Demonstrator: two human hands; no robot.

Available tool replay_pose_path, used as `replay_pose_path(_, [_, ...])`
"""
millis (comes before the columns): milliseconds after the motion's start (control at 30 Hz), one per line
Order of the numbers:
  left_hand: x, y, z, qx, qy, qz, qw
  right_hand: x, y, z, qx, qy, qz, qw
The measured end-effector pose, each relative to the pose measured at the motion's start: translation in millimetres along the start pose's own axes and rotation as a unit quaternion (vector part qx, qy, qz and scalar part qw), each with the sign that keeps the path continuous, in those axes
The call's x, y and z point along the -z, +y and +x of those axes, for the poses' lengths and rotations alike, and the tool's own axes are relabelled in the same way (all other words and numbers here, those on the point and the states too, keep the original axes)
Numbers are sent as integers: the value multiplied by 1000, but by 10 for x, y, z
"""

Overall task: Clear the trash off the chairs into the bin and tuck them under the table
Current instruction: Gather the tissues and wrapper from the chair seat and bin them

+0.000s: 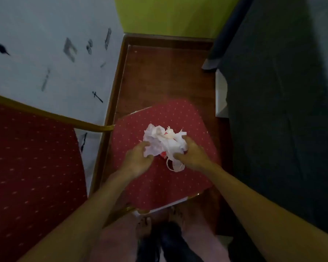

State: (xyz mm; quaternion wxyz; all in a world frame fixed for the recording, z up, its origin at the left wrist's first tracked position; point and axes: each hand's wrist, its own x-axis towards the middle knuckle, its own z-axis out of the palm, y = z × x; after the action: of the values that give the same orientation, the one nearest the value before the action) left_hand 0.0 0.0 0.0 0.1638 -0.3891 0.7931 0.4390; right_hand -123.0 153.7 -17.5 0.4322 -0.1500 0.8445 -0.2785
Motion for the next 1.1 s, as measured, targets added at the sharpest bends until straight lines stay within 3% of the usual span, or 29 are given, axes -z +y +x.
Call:
replay_pose_path(200, [-340, 64, 432, -33, 80, -69, 994, -314, 255, 356, 24, 76, 52, 995])
replay_pose_path(433, [-415, 15, 431, -57, 22, -113, 992, -273, 329, 380, 12, 142, 130, 981])
replay_pose_path(567, [-395, 114, 283, -118, -17, -94, 988, -266, 122, 280, 39, 75, 174, 981])
replay_pose_path(667, [-389, 151, 291, -162, 39, -71, 983, -279, -29, 252, 53, 30, 203, 977])
replay_pose_path(800, [-327, 66, 276, -131, 121, -74, 981, -165, -98, 226, 69, -7, 230, 971])
replay_pose_path(967, [-245, -88, 296, -38, 137, -194, 971, 66, 37, 286, 33, 32, 241, 970])
replay_pose_path(1100, [-208, -189, 397, 51, 162, -311, 935, 46, 172, 414, 11, 25, 175, 984])
